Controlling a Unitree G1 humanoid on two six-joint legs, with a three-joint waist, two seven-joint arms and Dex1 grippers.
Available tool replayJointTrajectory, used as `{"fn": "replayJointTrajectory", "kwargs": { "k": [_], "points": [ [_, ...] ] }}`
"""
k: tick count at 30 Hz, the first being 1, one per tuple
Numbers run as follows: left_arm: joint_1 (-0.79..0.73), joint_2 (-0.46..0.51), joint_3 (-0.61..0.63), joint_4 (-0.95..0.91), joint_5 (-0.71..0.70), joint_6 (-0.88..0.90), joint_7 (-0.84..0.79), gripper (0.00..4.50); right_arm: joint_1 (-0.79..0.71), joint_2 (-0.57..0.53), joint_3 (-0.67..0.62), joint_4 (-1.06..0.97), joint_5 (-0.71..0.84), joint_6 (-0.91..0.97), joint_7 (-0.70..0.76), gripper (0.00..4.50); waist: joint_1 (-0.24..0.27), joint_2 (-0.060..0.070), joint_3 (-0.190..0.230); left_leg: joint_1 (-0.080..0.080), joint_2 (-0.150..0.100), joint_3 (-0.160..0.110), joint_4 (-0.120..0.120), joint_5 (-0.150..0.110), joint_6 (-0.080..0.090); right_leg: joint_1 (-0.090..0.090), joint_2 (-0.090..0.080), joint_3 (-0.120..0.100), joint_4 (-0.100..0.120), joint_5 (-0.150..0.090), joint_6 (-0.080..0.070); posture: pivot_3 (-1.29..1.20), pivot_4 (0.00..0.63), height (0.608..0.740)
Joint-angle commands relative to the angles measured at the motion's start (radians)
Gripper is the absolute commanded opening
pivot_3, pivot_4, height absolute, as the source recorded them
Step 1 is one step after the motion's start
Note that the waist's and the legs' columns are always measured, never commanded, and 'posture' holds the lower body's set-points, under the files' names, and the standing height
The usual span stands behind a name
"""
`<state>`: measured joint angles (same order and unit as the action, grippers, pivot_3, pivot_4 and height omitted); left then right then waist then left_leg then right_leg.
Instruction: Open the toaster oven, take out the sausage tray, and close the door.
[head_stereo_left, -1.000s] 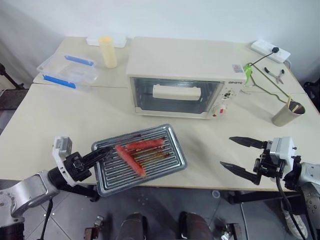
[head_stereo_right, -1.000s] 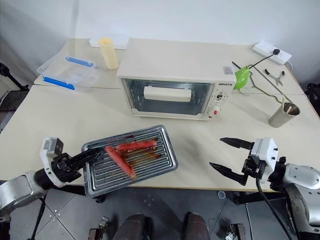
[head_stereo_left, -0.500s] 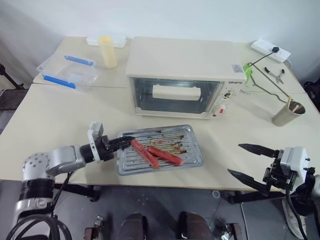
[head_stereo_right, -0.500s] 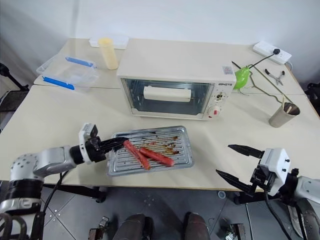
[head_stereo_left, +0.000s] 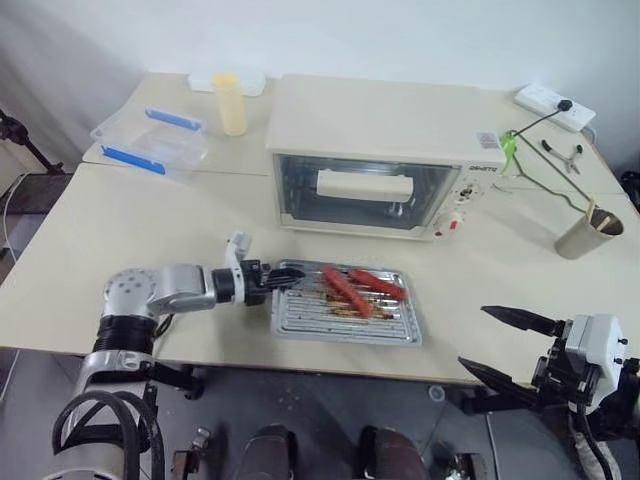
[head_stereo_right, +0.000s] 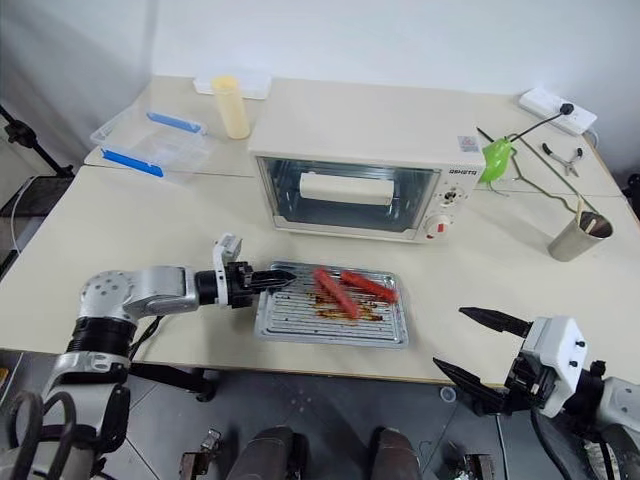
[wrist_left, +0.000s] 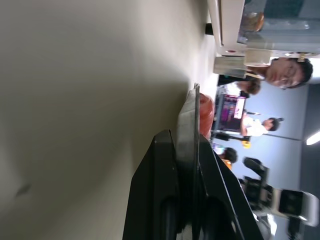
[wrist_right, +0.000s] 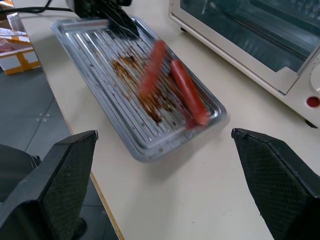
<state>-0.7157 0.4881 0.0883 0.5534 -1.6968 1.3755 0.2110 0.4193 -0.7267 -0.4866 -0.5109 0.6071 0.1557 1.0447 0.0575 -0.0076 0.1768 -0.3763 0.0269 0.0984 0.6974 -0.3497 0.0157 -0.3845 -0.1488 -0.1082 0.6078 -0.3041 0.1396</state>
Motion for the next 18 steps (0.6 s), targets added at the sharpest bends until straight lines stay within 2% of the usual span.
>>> {"fn": "replayJointTrajectory", "kwargs": {
  "k": [1,3,4,12,14,16,17,18],
  "points": [
    [-0.045,-0.046,0.015,0.033,0.097,0.007,-0.053,0.00,-0.003,0.000,-0.019,-0.032,0.019,0.000,-0.008,4.49,0.001,0.000,0.000,0.001,0.000,0.000,0.000,0.000,0.000,0.002,0.000,-0.001,-0.001,0.000,0.000,0.00,0.150,0.740],
    [-0.066,-0.064,0.027,0.042,0.150,0.014,-0.083,0.00,-0.009,-0.004,-0.015,-0.029,0.021,0.004,-0.008,4.49,0.001,0.000,0.000,0.002,0.000,0.000,0.000,0.000,0.000,0.005,0.001,-0.001,-0.004,0.000,0.000,0.00,0.150,0.740],
    [-0.071,-0.073,0.035,0.035,0.180,0.003,-0.099,0.66,-0.014,-0.006,-0.013,-0.027,0.021,0.005,-0.008,4.50,0.000,0.000,0.000,0.002,0.000,0.000,0.000,0.000,0.000,0.006,0.001,-0.001,-0.004,0.000,0.000,0.00,0.150,0.740],
    [-0.032,-0.058,0.096,-0.105,0.334,0.011,-0.217,3.07,-0.032,-0.009,0.007,-0.009,0.009,0.003,0.001,4.50,-0.016,-0.001,0.000,0.005,0.002,-0.001,-0.005,0.000,-0.001,0.005,0.001,-0.002,-0.005,0.000,0.000,0.00,0.150,0.740],
    [0.011,-0.003,0.105,-0.194,0.360,0.044,-0.250,3.70,-0.046,-0.012,0.021,0.002,0.004,-0.001,0.009,4.50,-0.026,-0.001,0.000,0.006,0.002,-0.001,-0.006,0.000,-0.001,0.005,0.001,-0.002,-0.005,0.000,0.000,0.00,0.150,0.740],
    [0.083,0.119,0.072,-0.353,0.432,0.037,-0.342,4.31,-0.068,-0.022,0.036,0.022,-0.002,-0.005,0.026,4.50,-0.041,-0.001,0.001,0.007,0.002,-0.001,-0.007,0.000,-0.002,0.005,0.002,-0.002,-0.005,0.000,0.000,0.00,0.150,0.740],
    [0.110,0.165,0.050,-0.414,0.471,0.020,-0.390,4.45,-0.076,-0.025,0.039,0.030,-0.004,-0.006,0.033,4.50,-0.044,-0.001,0.001,0.007,0.003,-0.001,-0.008,0.000,-0.003,0.004,0.003,-0.002,-0.004,0.000,0.000,0.00,0.150,0.740],
    [0.159,0.239,0.001,-0.499,0.570,-0.090,-0.497,4.45,-0.089,-0.032,0.038,0.046,-0.001,-0.006,0.043,4.50,-0.052,-0.001,0.001,0.007,0.004,-0.001,-0.008,0.000,-0.004,0.003,0.003,-0.001,-0.004,0.000,0.000,0.00,0.150,0.740]
  ]
}}
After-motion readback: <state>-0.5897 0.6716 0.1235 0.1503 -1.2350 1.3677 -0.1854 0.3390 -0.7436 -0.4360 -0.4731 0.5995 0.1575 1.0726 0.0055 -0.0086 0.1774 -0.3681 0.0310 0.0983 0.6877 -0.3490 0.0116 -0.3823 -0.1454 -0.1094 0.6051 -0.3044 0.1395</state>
